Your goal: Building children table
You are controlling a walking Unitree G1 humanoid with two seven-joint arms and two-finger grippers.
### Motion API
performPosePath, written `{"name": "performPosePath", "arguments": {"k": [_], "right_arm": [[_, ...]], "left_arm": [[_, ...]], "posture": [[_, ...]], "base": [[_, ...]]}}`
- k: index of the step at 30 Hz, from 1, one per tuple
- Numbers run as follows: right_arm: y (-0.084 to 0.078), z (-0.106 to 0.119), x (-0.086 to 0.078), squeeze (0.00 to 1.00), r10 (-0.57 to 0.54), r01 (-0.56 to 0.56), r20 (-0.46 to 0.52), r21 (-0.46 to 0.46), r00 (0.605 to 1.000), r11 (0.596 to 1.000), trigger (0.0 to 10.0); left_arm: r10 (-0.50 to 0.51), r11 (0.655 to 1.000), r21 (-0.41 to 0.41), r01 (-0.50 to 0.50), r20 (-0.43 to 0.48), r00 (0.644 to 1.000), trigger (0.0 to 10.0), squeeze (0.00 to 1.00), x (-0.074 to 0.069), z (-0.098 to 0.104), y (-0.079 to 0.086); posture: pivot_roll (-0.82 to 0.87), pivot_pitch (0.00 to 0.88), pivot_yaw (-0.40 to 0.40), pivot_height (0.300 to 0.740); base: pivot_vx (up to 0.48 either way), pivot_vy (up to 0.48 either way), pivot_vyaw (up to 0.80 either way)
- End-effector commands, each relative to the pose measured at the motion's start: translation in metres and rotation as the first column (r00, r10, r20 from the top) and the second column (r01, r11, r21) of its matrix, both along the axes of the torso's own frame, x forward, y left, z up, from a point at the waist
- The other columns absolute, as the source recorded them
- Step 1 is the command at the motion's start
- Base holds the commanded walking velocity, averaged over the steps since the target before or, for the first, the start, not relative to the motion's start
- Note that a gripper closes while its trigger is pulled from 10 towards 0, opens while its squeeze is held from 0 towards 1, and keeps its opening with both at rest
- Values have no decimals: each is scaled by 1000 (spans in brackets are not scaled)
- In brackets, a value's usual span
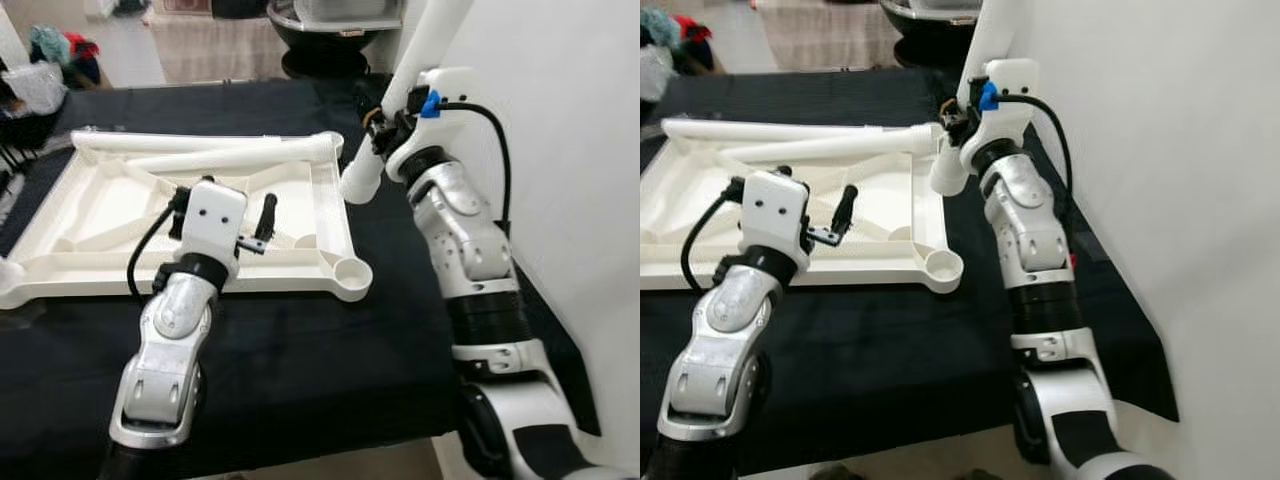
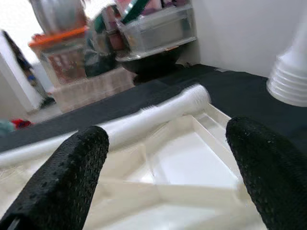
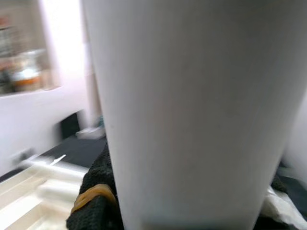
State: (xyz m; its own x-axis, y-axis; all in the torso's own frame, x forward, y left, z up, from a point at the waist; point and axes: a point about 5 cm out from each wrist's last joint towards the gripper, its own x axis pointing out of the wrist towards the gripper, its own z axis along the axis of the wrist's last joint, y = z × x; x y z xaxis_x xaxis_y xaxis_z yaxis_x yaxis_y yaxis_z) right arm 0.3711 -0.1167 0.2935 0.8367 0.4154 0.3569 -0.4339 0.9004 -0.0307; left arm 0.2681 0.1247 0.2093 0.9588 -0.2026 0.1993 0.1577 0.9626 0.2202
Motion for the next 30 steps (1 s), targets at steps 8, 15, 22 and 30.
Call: {"name": "performPosePath", "arguments": {"k": [8, 15, 22, 30], "right_arm": [[-9, -1, 14, 0, 283, -287, -62, -75, 957, 955, 10000], [-4, -1, 5, 0, 633, -637, -70, -64, 771, 768, 10000], [-16, -9, 4, 0, 726, -735, -118, -127, 678, 666, 10000], [-23, -29, 9, 0, 660, -701, -239, -207, 712, 682, 10000]], "left_arm": [[-413, 909, -147, 391, -189, 891, 10000, 0, -45, -33, -41], [-472, 878, -191, 438, -202, 858, 10000, 0, -62, -31, -55], [-476, 875, -214, 433, -220, 852, 10000, 0, -76, -29, -54], [-460, 884, -213, 416, -238, 856, 10000, 0, -84, -29, -51]], "posture": [[51, 137, -58, 740], [71, 172, -72, 740], [90, 219, -78, 740], [94, 231, -72, 740]], "base": [[0, 0, 0], [0, 0, 0], [0, 0, 0], [0, 0, 0]]}}
